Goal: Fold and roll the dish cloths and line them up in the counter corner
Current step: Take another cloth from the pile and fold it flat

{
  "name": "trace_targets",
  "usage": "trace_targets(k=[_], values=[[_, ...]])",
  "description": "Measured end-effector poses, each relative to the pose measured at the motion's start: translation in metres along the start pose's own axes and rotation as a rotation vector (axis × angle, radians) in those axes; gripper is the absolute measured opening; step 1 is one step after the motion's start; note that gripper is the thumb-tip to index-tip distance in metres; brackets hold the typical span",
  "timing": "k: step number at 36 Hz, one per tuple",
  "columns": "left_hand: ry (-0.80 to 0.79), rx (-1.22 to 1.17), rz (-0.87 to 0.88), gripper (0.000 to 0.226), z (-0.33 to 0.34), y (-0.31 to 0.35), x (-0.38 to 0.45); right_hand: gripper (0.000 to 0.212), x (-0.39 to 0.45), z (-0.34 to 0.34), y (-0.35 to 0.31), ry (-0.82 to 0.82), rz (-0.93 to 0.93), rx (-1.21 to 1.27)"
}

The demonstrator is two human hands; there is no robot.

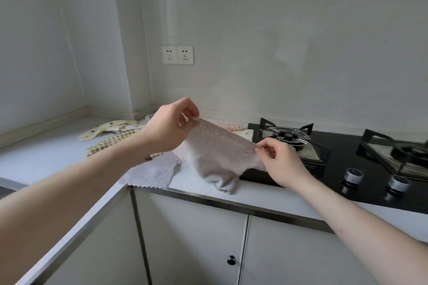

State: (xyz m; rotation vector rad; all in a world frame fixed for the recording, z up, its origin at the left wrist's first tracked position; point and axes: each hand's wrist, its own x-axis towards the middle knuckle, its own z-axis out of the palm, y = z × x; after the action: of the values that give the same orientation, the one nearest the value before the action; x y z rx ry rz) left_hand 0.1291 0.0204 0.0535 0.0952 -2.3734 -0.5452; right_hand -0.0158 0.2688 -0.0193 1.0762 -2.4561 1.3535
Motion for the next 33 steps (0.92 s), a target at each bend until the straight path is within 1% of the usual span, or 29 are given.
trace_targets(k=[4, 8, 12, 14, 16, 18, 20, 23, 26, 29, 31, 33], values=[[-0.022, 0.068, -0.015, 0.013, -0.013, 0.001, 0.002, 0.009, 0.0, -0.023, -0.023, 0.01, -0.05, -0.075], [-0.007, 0.102, -0.052, 0.015, -0.019, -0.002, 0.009, 0.009, 0.007, -0.035, -0.037, 0.004, -0.05, -0.159], [0.037, 0.056, -0.206, 0.016, -0.016, -0.002, 0.019, 0.009, 0.023, -0.038, -0.048, 0.004, -0.031, -0.239], [0.034, -0.013, -0.302, 0.017, -0.016, 0.001, 0.025, 0.008, 0.034, -0.04, -0.05, 0.026, -0.01, -0.264], [0.044, -0.166, -0.393, 0.018, -0.019, 0.005, 0.033, 0.009, 0.046, -0.043, -0.053, 0.063, 0.003, -0.272], [0.098, -0.31, -0.446, 0.02, -0.023, 0.009, 0.042, 0.013, 0.057, -0.049, -0.057, 0.124, -0.003, -0.262], [0.145, -0.368, -0.441, 0.02, -0.03, 0.012, 0.052, 0.016, 0.066, -0.057, -0.065, 0.189, -0.025, -0.255], [0.174, -0.339, -0.367, 0.015, -0.042, 0.02, 0.063, 0.021, 0.075, -0.069, -0.077, 0.277, -0.082, -0.246], [0.187, -0.352, -0.316, 0.015, -0.05, 0.025, 0.062, 0.022, 0.071, -0.078, -0.084, 0.302, -0.128, -0.242], [0.169, -0.339, -0.281, 0.014, -0.048, 0.022, 0.05, 0.019, 0.056, -0.079, -0.082, 0.25, -0.145, -0.243], [0.144, -0.275, -0.254, 0.014, -0.044, 0.019, 0.036, 0.017, 0.042, -0.077, -0.072, 0.177, -0.137, -0.248], [0.078, -0.213, -0.235, 0.014, -0.039, 0.016, 0.017, 0.019, 0.027, -0.072, -0.057, 0.082, -0.11, -0.253]])
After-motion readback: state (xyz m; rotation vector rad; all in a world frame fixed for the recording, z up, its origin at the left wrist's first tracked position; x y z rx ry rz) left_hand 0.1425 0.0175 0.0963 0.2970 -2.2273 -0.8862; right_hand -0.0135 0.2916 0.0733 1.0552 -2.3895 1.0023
